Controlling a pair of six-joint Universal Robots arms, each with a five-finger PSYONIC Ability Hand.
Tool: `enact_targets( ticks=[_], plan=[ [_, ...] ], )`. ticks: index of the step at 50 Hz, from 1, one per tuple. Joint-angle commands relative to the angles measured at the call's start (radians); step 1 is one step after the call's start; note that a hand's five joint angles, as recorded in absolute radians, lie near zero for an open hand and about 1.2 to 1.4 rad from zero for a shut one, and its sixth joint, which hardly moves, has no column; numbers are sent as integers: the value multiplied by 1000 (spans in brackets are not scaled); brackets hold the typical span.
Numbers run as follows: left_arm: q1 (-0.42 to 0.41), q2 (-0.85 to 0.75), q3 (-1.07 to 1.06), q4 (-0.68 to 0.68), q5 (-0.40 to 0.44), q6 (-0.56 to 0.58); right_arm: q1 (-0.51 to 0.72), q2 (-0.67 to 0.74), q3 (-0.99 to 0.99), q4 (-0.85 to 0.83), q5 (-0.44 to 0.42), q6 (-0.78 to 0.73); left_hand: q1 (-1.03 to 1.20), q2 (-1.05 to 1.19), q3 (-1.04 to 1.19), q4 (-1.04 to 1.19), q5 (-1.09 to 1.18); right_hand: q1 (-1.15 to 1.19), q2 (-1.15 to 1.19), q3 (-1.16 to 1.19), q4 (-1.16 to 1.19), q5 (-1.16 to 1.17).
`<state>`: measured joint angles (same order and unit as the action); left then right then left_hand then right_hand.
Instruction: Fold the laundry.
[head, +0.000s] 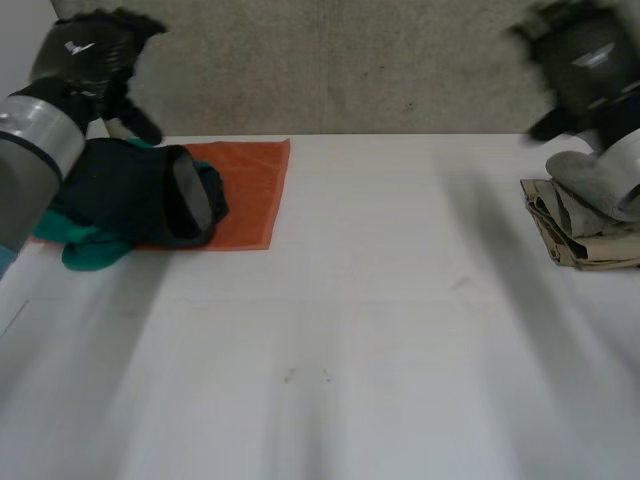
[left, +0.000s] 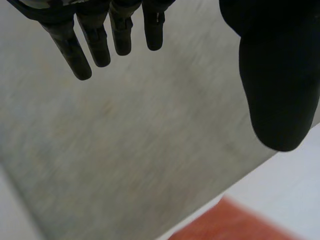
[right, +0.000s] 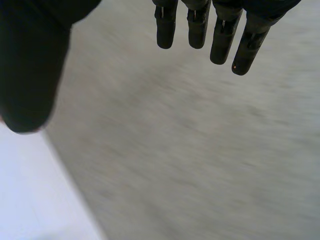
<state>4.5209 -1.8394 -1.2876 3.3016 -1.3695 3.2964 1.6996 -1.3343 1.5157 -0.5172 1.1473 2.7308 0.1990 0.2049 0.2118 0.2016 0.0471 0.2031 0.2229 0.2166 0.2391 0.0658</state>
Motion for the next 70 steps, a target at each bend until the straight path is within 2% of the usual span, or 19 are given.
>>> enact_targets(
  ticks=[1,9,14,17,21,22,23,27,31,36,41,46,47,48,49,50,55,62,70],
  plan=[
    [190,-285,95,3,85,167,189,12,185,13,0,9,14,9,2,12,-8,-29,-48,-42,-65,-66],
    [224,-521,203,18,99,474,192,52,279,25,57,-108,20,14,8,18,-2,-29,-48,-42,-65,-66],
    [216,-596,243,42,138,462,186,58,308,32,104,-128,58,53,46,56,36,-29,-48,-42,-65,-66],
    [204,-621,243,75,211,411,186,63,326,31,112,-131,228,222,216,226,206,-29,-48,-42,-65,-66],
    [172,-626,241,122,256,333,186,63,345,31,115,-131,864,858,851,862,841,-29,-48,-42,-65,-66],
    [159,-623,241,145,247,316,186,61,346,31,115,-131,1194,1188,1181,1191,1171,-29,-48,-42,-65,-66],
    [153,-618,240,156,238,310,184,63,347,31,115,-132,1197,1191,1184,1195,1175,-29,-48,-42,-65,-66],
    [95,-572,214,179,164,301,173,61,345,31,124,-131,1197,1191,1184,1195,1175,-29,-48,-42,-65,-66],
    [23,-456,143,177,142,260,144,58,343,29,132,-131,1197,1191,1184,1195,1175,-29,-48,-42,-65,-66],
    [-115,-305,15,177,153,129,109,35,322,26,166,-125,1197,1191,1184,1195,1175,-29,-48,-42,-65,-66],
    [-334,-173,-137,177,216,-16,71,14,288,29,232,-115,1197,1191,1184,1195,1175,-29,-48,-42,-65,-66],
    [-485,-156,-239,190,276,-43,61,12,259,29,276,-114,1197,1191,1184,1195,1175,-29,-48,-42,-65,-66],
    [-497,-155,-243,187,277,-41,61,12,255,29,279,-114,1032,1026,1019,1029,1009,-29,-48,-42,-65,-66],
    [-509,-156,-248,181,277,-38,63,14,244,31,281,-114,702,696,689,699,679,-29,-48,-42,-65,-66],
    [-513,-158,-253,171,274,-37,64,14,241,31,279,-114,82,77,70,80,60,-29,-48,-42,-65,-66],
    [-513,-155,-254,167,271,-34,66,14,238,29,279,-114,30,24,17,27,7,-29,-48,-42,-65,-66],
    [-484,-123,-265,125,213,-26,66,15,196,32,279,-114,41,35,28,38,18,-29,-48,-42,-65,-66],
    [-356,26,-295,59,83,-37,74,26,123,97,278,-114,41,35,28,38,18,-29,-48,-42,-65,-66],
    [-278,184,-400,26,-35,-40,247,44,-34,414,270,-83,44,38,31,41,21,-29,-48,-42,-65,-66]
  ],
)
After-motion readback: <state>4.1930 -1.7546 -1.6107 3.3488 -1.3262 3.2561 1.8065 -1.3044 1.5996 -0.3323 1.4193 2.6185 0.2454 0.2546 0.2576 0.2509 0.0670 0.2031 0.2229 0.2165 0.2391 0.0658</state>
